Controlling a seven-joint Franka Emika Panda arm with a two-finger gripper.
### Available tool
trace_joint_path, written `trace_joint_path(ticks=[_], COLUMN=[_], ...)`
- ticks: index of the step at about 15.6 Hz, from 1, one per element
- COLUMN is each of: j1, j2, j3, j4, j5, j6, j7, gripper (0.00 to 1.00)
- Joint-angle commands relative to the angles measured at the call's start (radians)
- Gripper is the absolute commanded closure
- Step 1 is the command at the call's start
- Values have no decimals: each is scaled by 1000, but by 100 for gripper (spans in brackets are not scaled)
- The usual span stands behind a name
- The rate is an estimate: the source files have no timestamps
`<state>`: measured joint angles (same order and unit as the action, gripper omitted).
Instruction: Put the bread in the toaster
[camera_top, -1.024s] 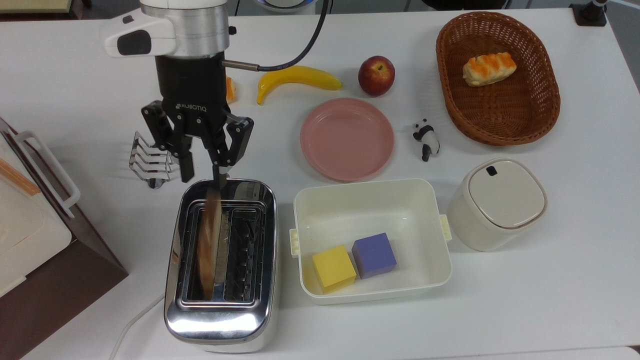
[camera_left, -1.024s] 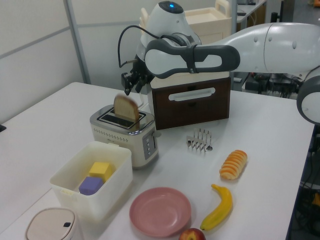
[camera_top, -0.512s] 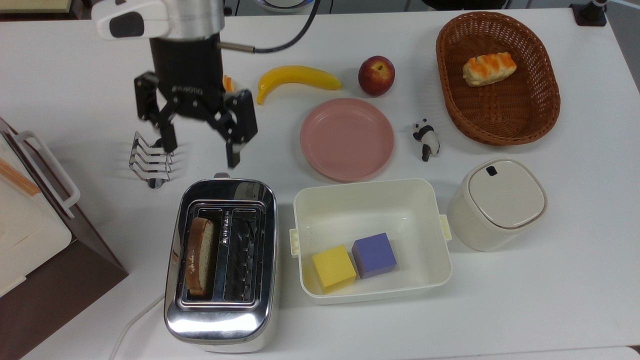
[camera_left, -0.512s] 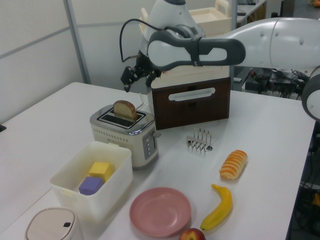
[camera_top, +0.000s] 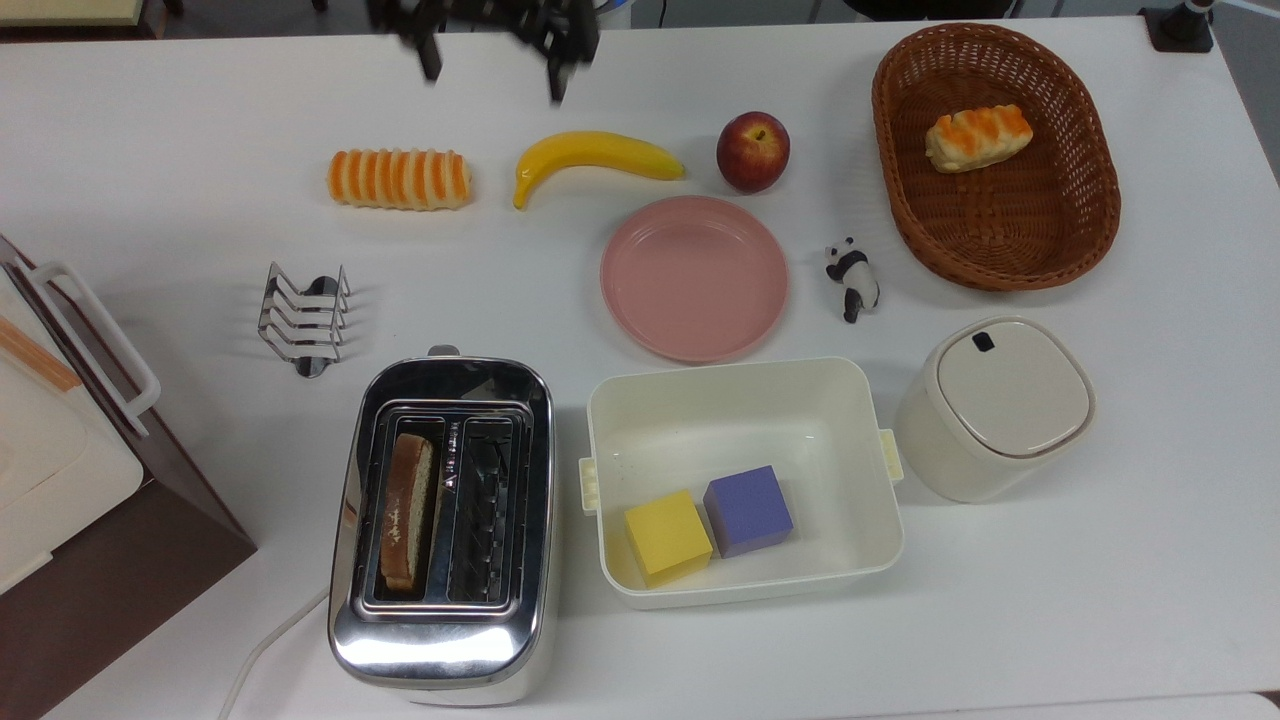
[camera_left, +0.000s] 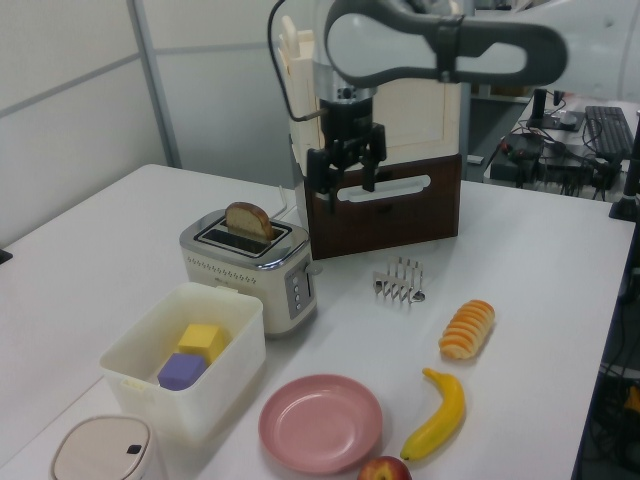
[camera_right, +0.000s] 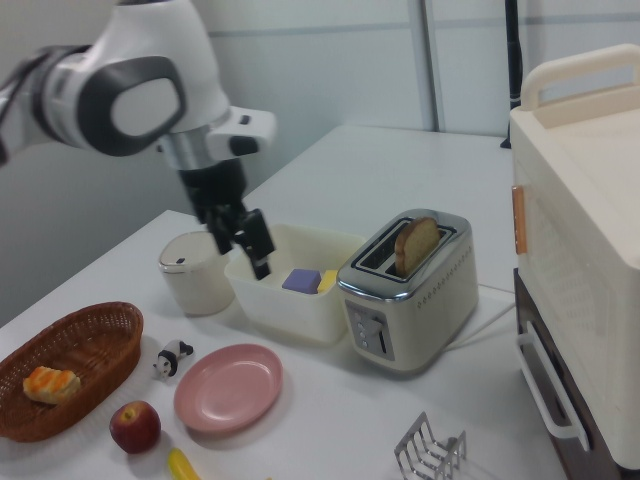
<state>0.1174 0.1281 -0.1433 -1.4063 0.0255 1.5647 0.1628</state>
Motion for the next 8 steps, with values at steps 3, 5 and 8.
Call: trace_joint_path(ticks=[3, 5, 8], j1=[35, 31, 25], j2=[-168, -163, -165], j3=[-1, -1, -2], j4=[-227, -227, -223], j5=[-19, -19, -19], j6=[-3, 0, -2], j7=[-74, -91, -91], gripper=[0, 0, 0])
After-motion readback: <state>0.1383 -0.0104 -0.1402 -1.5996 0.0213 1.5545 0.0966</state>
